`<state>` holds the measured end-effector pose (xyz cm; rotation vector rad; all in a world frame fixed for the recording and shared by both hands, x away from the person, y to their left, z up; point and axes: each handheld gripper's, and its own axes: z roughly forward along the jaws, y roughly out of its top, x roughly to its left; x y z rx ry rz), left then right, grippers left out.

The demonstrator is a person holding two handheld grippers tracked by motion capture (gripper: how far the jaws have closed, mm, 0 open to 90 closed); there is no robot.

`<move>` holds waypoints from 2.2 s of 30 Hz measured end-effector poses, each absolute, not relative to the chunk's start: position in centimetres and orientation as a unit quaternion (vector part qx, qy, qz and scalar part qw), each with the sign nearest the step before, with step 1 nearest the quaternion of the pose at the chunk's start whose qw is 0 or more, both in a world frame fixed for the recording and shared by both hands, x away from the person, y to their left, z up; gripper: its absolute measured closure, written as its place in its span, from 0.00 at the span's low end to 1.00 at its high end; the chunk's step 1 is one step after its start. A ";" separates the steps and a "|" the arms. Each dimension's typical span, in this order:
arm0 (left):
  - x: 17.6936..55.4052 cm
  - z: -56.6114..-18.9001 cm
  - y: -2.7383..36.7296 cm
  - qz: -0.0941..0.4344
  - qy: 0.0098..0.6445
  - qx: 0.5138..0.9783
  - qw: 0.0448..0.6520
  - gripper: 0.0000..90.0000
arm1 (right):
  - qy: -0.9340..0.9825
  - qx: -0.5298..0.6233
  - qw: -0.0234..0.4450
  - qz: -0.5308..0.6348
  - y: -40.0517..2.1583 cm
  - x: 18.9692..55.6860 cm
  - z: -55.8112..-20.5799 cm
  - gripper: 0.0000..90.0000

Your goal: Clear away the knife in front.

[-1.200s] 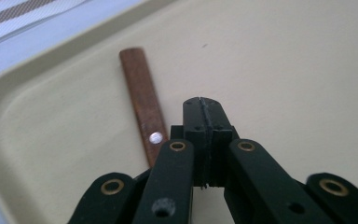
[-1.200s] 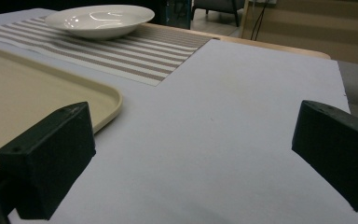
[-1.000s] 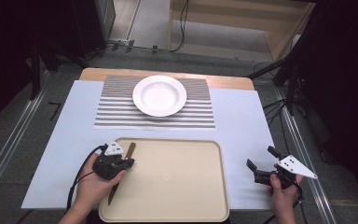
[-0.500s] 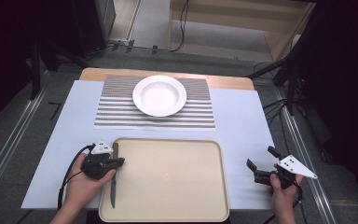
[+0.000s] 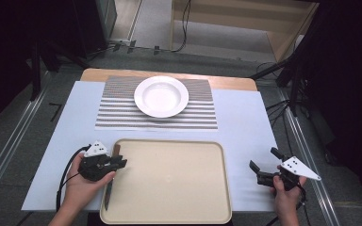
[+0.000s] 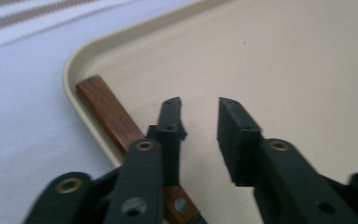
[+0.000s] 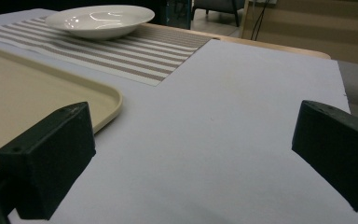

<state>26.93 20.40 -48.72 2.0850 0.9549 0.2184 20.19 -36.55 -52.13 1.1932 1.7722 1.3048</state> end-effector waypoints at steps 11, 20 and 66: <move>26.4 -47.5 21.4 0.116 0.360 0.798 0.470 0.22 | 0.673 0.452 0.312 0.495 -36.5 20.2 -52.1 0.00; 26.1 -47.1 22.6 0.139 0.353 0.781 0.497 0.00 | 0.673 0.451 0.314 0.495 -36.5 20.2 -52.1 0.00; 26.9 -47.7 32.7 0.221 0.430 0.712 0.509 0.00 | 0.673 0.452 0.312 0.494 -36.5 20.2 -52.1 0.00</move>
